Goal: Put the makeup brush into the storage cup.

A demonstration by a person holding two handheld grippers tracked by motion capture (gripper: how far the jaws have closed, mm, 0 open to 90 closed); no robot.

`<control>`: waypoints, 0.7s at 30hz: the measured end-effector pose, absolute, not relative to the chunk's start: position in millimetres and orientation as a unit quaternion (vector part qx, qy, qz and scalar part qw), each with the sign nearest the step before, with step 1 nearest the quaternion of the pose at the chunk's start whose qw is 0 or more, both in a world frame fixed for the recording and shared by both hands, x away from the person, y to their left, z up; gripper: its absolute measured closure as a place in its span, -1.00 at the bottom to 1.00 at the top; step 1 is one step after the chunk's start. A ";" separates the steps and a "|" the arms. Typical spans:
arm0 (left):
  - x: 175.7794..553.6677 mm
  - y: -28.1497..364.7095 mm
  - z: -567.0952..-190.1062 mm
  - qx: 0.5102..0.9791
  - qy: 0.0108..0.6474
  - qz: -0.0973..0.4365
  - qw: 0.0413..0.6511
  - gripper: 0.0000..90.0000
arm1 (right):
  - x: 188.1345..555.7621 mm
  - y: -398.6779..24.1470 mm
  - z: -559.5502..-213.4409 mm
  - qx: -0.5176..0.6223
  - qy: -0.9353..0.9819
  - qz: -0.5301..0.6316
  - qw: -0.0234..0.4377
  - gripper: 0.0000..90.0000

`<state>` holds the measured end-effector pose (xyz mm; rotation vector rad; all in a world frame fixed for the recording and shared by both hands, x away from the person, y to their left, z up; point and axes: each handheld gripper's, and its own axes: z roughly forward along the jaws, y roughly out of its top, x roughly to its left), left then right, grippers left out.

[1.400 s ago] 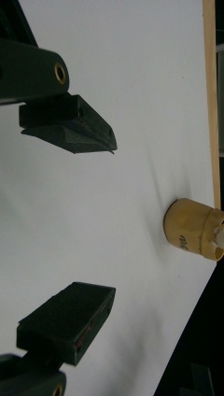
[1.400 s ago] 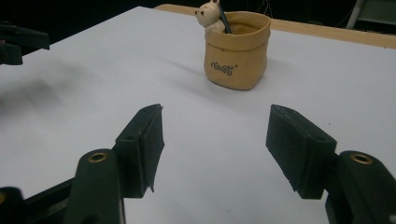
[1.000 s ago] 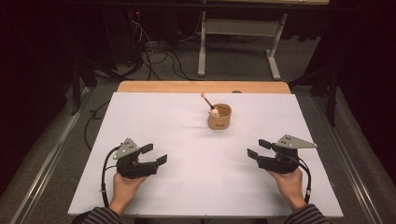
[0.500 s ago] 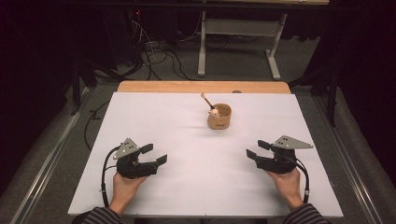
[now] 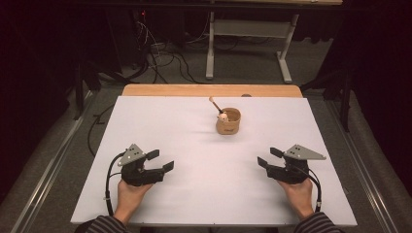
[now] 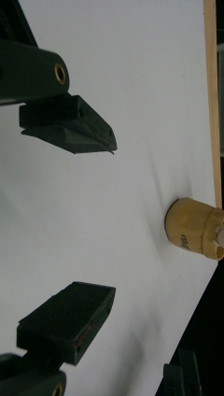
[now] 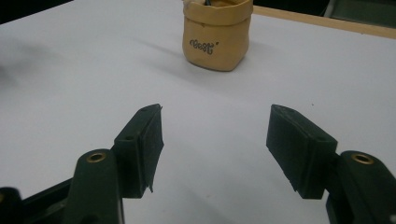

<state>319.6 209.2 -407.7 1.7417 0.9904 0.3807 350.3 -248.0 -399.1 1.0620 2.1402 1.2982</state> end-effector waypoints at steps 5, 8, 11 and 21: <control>319.1 209.4 -407.4 0.729 0.412 0.160 0.523 -0.43 | 348.6 -247.9 -401.6 0.383 0.770 0.464 0.213 -0.16; 319.2 209.7 -407.4 0.727 0.413 0.159 0.525 -0.43 | 347.9 -247.2 -402.8 0.385 0.769 0.464 0.213 -0.17; 319.3 209.7 -407.4 0.728 0.412 0.159 0.524 -0.43 | 348.6 -247.1 -404.9 0.386 0.771 0.460 0.213 -0.18; 319.2 211.5 -406.8 0.725 0.414 0.162 0.526 -0.42 | 346.2 -249.9 -407.2 0.397 0.765 0.458 0.218 -0.21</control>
